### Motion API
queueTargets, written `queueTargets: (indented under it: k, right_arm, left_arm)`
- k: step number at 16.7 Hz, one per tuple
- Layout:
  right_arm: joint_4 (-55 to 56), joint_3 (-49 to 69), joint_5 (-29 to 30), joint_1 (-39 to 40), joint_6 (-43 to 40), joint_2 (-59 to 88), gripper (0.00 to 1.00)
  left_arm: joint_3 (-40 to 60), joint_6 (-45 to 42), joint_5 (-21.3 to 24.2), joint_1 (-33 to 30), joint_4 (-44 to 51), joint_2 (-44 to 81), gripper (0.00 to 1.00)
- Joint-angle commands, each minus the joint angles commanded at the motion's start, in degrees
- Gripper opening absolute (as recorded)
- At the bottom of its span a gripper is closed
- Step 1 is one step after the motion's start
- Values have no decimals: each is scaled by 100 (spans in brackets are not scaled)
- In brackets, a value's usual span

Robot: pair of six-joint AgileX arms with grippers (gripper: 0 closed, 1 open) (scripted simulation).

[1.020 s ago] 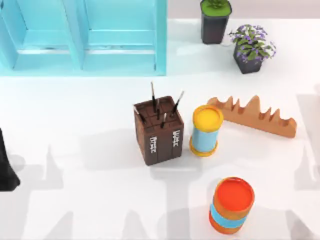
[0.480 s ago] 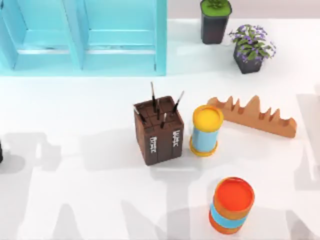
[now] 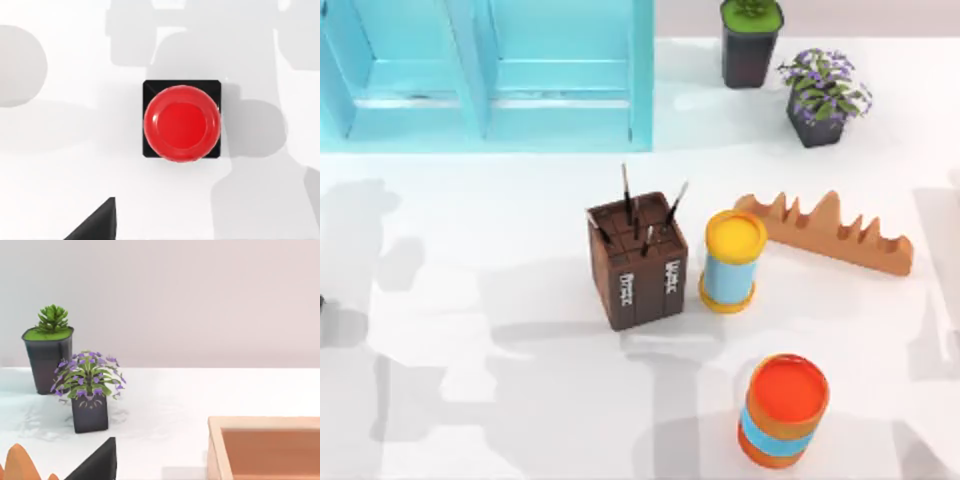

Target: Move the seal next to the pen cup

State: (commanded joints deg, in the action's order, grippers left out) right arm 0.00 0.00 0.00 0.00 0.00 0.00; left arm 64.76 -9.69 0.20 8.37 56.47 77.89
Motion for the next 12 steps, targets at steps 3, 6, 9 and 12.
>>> queueTargets:
  k: [3,6,9,12]
  right_arm:
    - [0,0,0,0,0,0,100]
    - [0,0,0,0,0,0,100]
    - [0,0,0,0,0,0,100]
    - [0,0,0,0,0,0,100]
  left_arm:
    - [1080,-152,-9,147,884,1260,100]
    - [1848,-255,-15,252,1488,2100,100]
    - [2201,-301,-16,298,1758,2476,100]
    - [2213,-302,-16,300,1767,2489,100]
